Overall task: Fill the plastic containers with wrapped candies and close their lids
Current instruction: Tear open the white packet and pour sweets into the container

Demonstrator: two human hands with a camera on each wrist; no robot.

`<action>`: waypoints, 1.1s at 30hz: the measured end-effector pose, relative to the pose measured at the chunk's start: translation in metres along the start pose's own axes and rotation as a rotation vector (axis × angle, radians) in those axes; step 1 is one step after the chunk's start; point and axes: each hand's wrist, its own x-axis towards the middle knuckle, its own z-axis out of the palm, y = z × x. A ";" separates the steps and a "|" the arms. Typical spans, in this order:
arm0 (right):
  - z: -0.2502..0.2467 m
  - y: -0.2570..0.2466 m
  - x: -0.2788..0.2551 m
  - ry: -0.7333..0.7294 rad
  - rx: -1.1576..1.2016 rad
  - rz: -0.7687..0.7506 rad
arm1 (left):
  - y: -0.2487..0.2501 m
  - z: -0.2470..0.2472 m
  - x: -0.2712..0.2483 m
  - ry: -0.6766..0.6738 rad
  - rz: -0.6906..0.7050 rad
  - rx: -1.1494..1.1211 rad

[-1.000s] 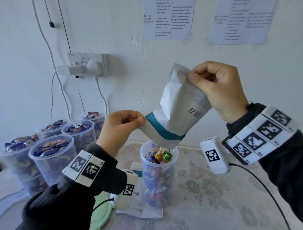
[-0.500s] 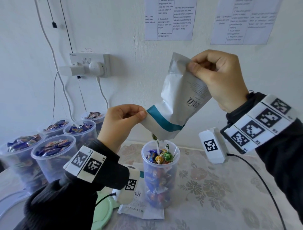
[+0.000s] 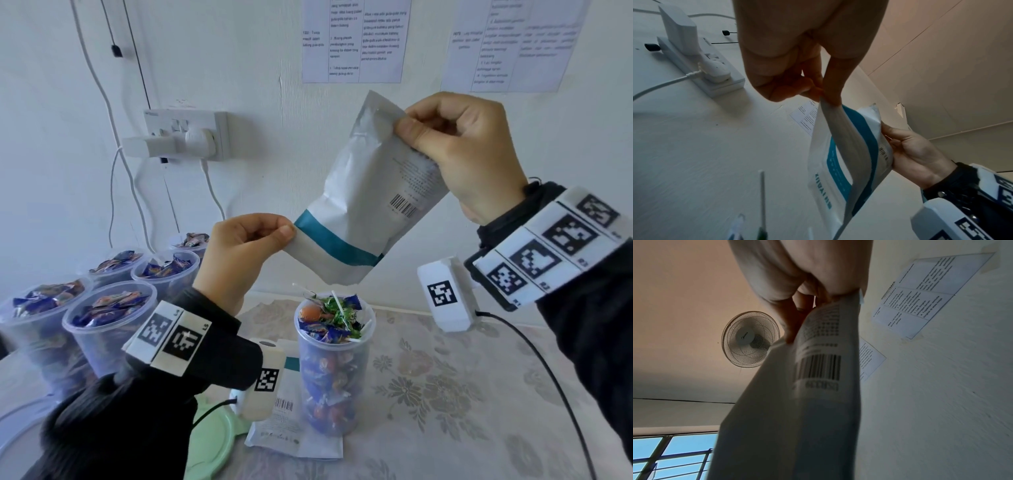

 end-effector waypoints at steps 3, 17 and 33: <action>0.004 0.003 -0.003 -0.036 -0.027 0.023 | 0.000 0.004 -0.004 -0.041 -0.019 0.016; 0.009 0.019 -0.013 0.010 -0.210 -0.182 | -0.006 0.006 -0.010 -0.061 -0.015 0.022; 0.003 0.011 -0.017 0.075 -0.118 -0.227 | -0.014 0.005 -0.008 0.096 0.045 -0.031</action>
